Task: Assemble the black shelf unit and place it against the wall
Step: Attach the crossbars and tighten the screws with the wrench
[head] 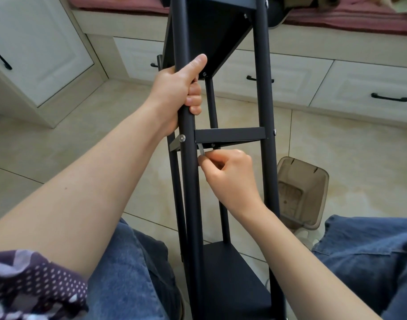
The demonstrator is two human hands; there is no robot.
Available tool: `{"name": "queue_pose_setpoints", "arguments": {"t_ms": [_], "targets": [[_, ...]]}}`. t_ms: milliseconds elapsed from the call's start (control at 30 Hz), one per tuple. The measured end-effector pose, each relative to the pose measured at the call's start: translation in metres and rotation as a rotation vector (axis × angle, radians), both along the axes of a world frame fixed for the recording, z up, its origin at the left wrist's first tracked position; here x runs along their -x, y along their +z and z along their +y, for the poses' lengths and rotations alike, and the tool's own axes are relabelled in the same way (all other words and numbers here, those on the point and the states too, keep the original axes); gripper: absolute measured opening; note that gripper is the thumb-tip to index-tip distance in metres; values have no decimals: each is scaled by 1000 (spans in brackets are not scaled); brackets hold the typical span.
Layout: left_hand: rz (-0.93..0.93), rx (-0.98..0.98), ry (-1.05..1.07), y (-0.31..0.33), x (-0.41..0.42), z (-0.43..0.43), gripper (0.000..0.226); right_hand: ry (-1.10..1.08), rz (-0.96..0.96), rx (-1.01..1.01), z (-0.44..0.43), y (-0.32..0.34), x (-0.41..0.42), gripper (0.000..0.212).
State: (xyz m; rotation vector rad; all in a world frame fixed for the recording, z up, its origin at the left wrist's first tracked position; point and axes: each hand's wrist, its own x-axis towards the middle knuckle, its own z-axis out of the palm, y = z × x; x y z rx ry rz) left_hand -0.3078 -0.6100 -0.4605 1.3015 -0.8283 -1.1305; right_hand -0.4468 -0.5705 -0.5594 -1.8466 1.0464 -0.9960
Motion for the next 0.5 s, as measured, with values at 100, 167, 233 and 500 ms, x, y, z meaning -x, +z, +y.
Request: {"name": "queue_pose_setpoints", "arguments": {"t_ms": [100, 167, 233, 500], "targets": [[2, 1, -1, 0, -1, 0, 37, -12, 7, 16, -1, -3, -1, 34], [0, 1, -6, 0, -1, 0, 37, -26, -2, 32, 0, -6, -4, 33], [-8, 0, -8, 0, 0, 0, 37, -37, -23, 42, 3, -10, -7, 34], [-20, 4, 1, 1, 2, 2, 39, -8, -101, 65, -2, -20, -20, 35]]}}
